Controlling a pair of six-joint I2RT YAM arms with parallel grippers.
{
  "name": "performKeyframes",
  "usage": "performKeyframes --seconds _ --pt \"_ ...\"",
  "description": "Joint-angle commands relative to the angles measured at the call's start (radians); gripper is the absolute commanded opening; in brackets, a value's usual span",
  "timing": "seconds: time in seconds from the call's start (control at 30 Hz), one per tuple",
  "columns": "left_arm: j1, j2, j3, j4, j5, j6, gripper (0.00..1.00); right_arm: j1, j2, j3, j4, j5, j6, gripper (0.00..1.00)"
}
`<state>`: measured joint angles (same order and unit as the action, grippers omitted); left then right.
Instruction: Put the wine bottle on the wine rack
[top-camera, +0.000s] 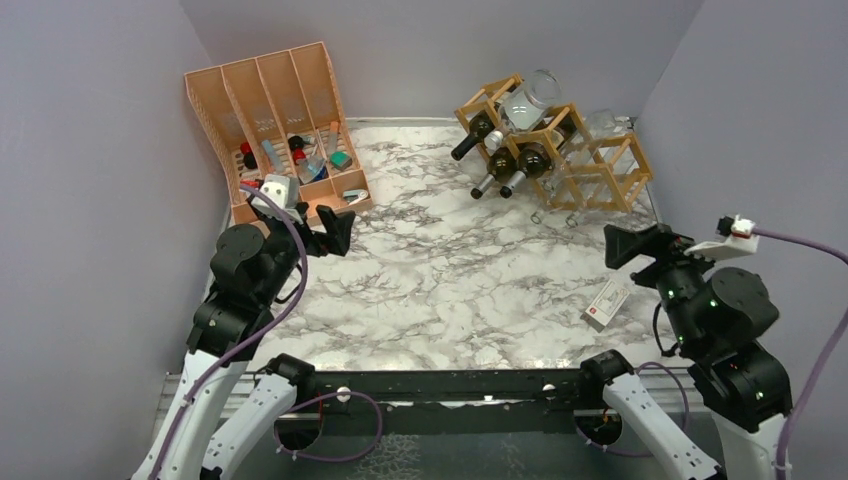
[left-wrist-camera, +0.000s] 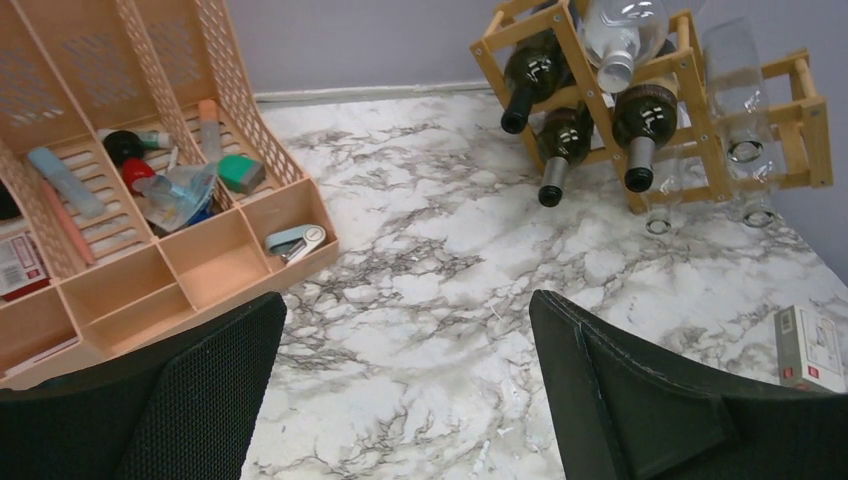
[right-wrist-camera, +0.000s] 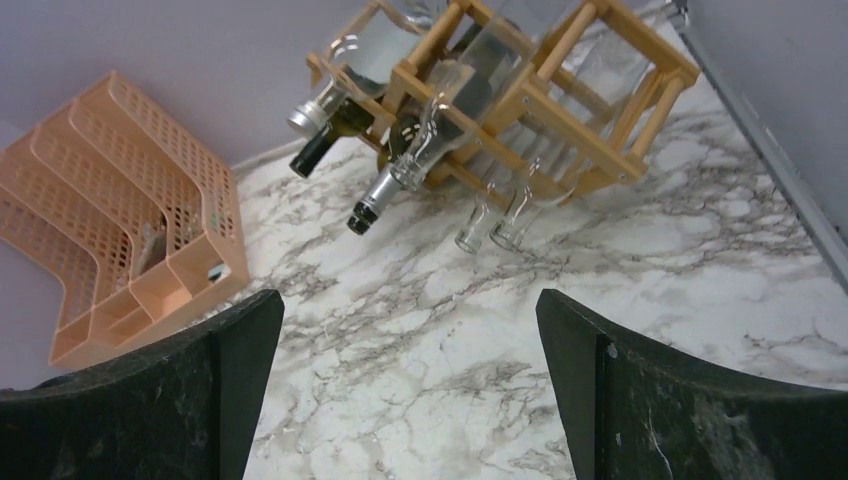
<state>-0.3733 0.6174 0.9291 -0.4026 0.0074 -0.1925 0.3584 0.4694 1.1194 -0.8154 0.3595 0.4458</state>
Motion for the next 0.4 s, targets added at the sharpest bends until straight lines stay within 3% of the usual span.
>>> performKeyframes --seconds 0.0,0.37 --pt "-0.002 -0.033 0.033 0.000 -0.107 0.038 0.99 -0.004 -0.048 0.071 -0.045 -0.012 -0.082 1.00" --pt "-0.002 -0.065 0.072 -0.020 -0.112 0.056 0.99 -0.005 -0.069 0.138 -0.050 -0.008 -0.114 1.00"
